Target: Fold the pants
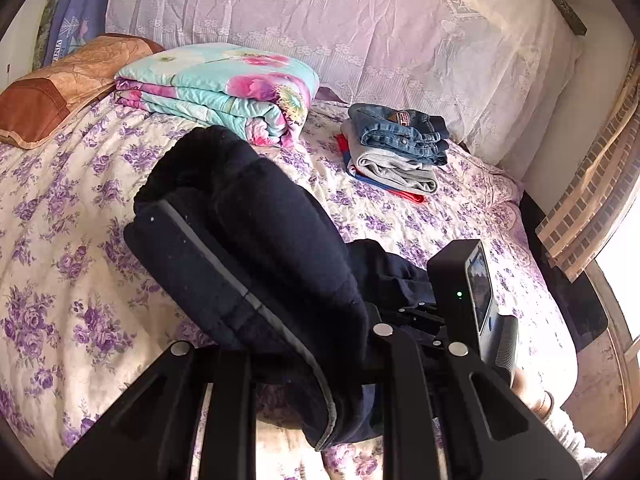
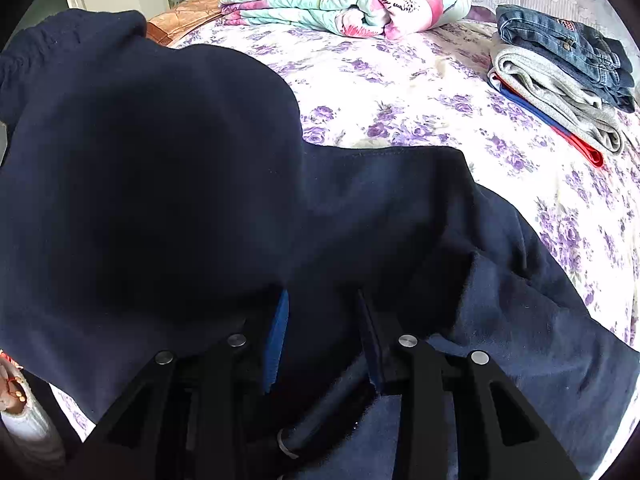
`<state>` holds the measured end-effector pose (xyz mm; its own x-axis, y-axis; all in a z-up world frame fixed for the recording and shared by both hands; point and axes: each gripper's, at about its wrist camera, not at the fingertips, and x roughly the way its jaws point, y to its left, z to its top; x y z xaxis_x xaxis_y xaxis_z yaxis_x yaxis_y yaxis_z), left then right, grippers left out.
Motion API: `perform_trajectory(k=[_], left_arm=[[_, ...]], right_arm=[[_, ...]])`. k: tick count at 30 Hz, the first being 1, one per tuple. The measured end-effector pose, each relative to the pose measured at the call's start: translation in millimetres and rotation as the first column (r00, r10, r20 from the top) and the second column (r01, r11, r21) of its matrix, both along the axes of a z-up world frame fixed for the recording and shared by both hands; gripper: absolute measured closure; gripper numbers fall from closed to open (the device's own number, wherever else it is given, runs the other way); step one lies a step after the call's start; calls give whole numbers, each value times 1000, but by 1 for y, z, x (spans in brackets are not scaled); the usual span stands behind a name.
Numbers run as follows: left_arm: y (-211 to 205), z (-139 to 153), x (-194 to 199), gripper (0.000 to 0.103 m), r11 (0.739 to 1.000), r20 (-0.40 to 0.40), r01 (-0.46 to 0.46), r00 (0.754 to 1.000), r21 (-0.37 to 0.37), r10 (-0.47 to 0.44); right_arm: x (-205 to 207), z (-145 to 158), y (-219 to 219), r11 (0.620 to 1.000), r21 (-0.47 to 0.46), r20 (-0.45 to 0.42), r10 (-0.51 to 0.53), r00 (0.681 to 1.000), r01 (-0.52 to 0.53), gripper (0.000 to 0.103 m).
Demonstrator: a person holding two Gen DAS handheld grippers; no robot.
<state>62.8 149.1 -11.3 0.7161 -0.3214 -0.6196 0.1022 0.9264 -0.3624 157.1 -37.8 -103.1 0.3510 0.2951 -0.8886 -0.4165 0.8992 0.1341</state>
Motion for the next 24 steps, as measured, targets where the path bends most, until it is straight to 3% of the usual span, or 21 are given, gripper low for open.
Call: perform_trajectory(k=[3,6,10,17,24], left_arm=[[-12,6,1,86,999,9,18,1000,34,-18],[-27,12,1,86,996,11,37,999,82,-38],[-56,22,0,87,987,17,82,996,141,-86],[-153,28,5,89,941,1,186,981,283,-194],[-266,-13,18,89,870,-102,292,956,397,-275]], right_arm=[[-3,17,-19,997,57,-27,-40,999,42,67],[-26,54,-58,987,98,80,-137,987,129,67],[-73,85,-135,950,148,204,-302,931,276,57],[-154,76,-244,853,238,173,-508,844,465,57],[-207,58,-289,797,263,161,-592,790,543,57]])
